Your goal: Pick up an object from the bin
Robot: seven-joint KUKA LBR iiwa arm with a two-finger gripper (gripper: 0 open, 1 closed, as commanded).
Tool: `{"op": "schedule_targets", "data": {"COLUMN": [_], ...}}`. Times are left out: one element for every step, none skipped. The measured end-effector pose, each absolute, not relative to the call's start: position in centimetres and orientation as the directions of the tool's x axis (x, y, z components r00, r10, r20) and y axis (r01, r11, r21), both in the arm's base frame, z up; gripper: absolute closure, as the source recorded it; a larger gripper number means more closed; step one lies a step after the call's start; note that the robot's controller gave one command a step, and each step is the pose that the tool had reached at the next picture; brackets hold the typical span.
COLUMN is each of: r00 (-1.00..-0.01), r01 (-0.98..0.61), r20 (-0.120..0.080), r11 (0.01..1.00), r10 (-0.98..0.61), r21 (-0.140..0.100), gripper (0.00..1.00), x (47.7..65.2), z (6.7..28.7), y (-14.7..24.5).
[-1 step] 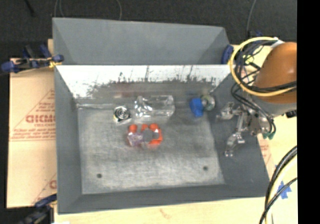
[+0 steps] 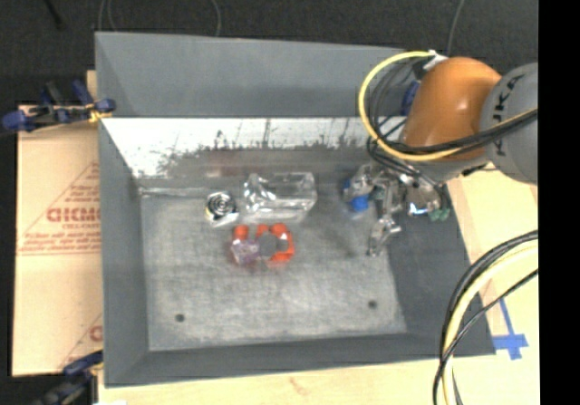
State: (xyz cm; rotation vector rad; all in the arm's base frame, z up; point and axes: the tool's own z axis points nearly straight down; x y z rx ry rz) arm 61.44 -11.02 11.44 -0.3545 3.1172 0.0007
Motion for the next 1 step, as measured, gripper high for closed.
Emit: {"op": "schedule_targets", "data": {"r00": [-0.957], "r01": [-0.290], "r20": [-0.006], "r11": [0.957], "r10": [-0.290], "r21": [-0.002], "gripper": [0.00], "x": [64.58], "z": [11.62], "y": [-2.76]}}
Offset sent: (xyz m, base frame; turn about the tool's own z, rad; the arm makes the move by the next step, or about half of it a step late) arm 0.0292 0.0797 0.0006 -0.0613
